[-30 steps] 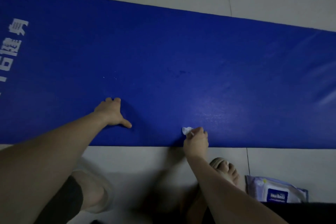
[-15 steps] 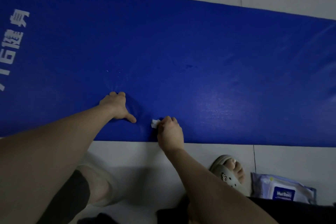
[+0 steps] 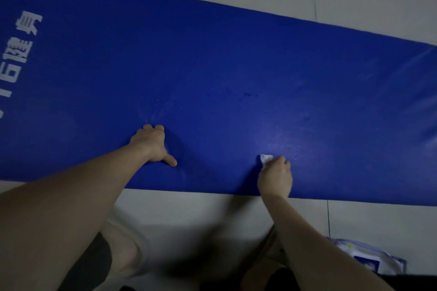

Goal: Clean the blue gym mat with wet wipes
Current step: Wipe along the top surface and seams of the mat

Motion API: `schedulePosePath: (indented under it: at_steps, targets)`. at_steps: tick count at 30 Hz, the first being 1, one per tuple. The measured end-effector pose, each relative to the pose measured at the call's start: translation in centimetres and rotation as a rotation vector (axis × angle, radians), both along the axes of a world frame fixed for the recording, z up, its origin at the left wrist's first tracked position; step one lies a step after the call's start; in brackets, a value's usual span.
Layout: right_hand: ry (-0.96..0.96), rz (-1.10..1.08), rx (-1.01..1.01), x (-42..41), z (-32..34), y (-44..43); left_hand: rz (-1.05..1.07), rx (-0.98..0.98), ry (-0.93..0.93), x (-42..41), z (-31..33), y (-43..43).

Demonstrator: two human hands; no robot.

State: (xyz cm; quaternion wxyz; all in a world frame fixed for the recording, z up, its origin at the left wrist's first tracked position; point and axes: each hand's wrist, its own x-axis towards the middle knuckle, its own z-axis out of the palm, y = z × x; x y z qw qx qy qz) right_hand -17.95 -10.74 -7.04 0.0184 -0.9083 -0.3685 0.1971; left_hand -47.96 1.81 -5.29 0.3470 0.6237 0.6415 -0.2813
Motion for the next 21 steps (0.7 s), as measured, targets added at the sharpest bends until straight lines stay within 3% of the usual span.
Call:
schedulePosePath:
  at_steps: [4, 7, 11, 16, 21]
  targets:
    - [0.094, 0.188, 0.037, -6.8, -0.4, 2.3, -0.003, 0.001, 0.005, 0.1, 0.0, 0.0]
    - [0.13, 0.444, 0.023, -11.5, -0.9, 3.7, -0.012, -0.001, 0.018, 0.2, -0.1, 0.0]
    - [0.19, 0.613, 0.053, -12.4, -0.9, 4.3, -0.017, -0.014, 0.031, 0.3, 0.2, 0.2]
    - [0.107, 0.422, 0.066, -3.5, 0.0, 3.6, -0.012, -0.021, 0.03, 0.3, 0.4, 0.2]
    - [0.024, 0.08, 0.042, 5.6, 0.8, 2.3, -0.006, -0.018, 0.02, 0.2, 0.3, 0.1]
